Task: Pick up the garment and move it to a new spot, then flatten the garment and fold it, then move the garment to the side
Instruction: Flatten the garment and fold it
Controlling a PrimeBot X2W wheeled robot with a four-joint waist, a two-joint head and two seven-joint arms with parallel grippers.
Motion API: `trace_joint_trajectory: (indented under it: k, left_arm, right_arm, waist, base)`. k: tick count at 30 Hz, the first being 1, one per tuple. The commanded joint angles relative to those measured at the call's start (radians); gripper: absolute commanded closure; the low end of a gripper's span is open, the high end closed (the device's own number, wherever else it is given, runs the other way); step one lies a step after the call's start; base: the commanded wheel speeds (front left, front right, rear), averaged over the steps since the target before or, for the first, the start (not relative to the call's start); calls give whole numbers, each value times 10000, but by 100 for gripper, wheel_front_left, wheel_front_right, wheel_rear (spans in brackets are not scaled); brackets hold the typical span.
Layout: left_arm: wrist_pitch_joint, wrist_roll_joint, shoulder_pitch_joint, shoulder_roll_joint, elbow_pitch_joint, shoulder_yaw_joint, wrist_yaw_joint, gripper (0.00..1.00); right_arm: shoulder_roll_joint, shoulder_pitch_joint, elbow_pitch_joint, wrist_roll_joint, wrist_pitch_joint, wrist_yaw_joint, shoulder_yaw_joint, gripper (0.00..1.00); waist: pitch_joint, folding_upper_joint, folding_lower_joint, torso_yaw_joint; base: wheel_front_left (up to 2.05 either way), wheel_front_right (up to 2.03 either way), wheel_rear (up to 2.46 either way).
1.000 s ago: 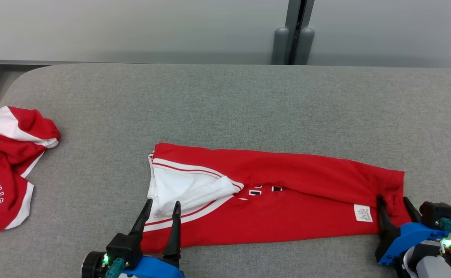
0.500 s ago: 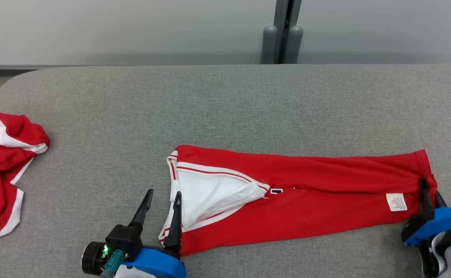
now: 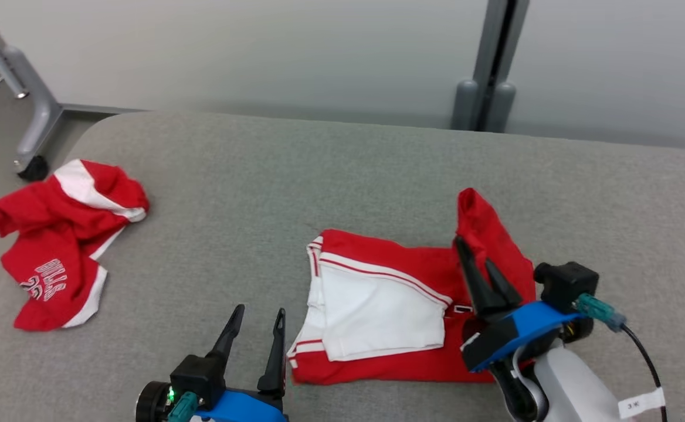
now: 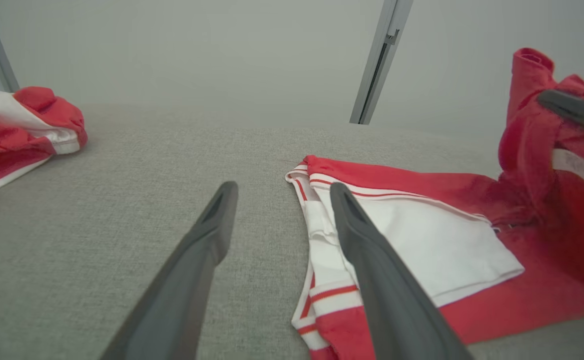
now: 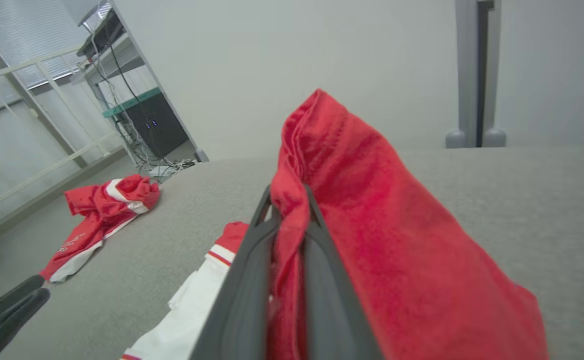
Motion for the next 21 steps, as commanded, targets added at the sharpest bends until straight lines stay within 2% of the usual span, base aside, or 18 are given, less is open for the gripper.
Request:
trace_joint_trajectory:
  k: [1, 3, 9, 10, 11, 12, 16, 21]
  left_arm:
    - [-23, -38, -6, 3, 15, -97, -36, 0]
    - [-25, -89, -37, 3, 9, -362, -49, 0]
    - [-23, -199, 52, -3, -3, -829, -97, 0]
    - [-25, -215, 71, -2, 7, -871, -92, 0]
    - [-23, -226, 85, 0, 12, -906, -75, 0]
    - [-23, -233, 99, 0, 12, -925, -52, 0]
    - [-23, -270, 170, 0, -50, -830, 69, 0]
    - [-23, -85, 19, 0, -75, -479, 159, 0]
  right_arm:
    - [40, -222, -7, 195, 23, 0, 382, 100]
    - [98, -469, 256, 505, 36, 0, 1109, 100]
    - [165, -930, 1432, 456, 112, 0, 1740, 100]
    - [182, -987, 1710, 475, 152, 0, 1792, 91]
    - [200, -1078, 1886, 457, 132, 0, 1835, 41]
    - [216, -1180, 2024, 399, 104, 0, 1881, 0]
    - [249, -1233, 2161, 437, 13, 0, 1952, 0]
    - [205, -887, 1600, 2, -14, 0, 1250, 0]
  waist:
    - [120, 0, 0, 393]
    - [154, 0, 0, 1098]
    - [299, 0, 0, 2337]
    - [322, 0, 0, 2451]
    - [346, 0, 0, 2555]
    - [372, 0, 0, 2615]
    - [357, 0, 0, 2437]
    - [204, 0, 0, 1456]
  base:
    - [0, 0, 0]
    - [0, 0, 0]
    - [0, 0, 0]
    - [0, 0, 0]
    - [0, 0, 0]
    - [0, 0, 0]
    - [0, 0, 0]
    - [0, 0, 0]
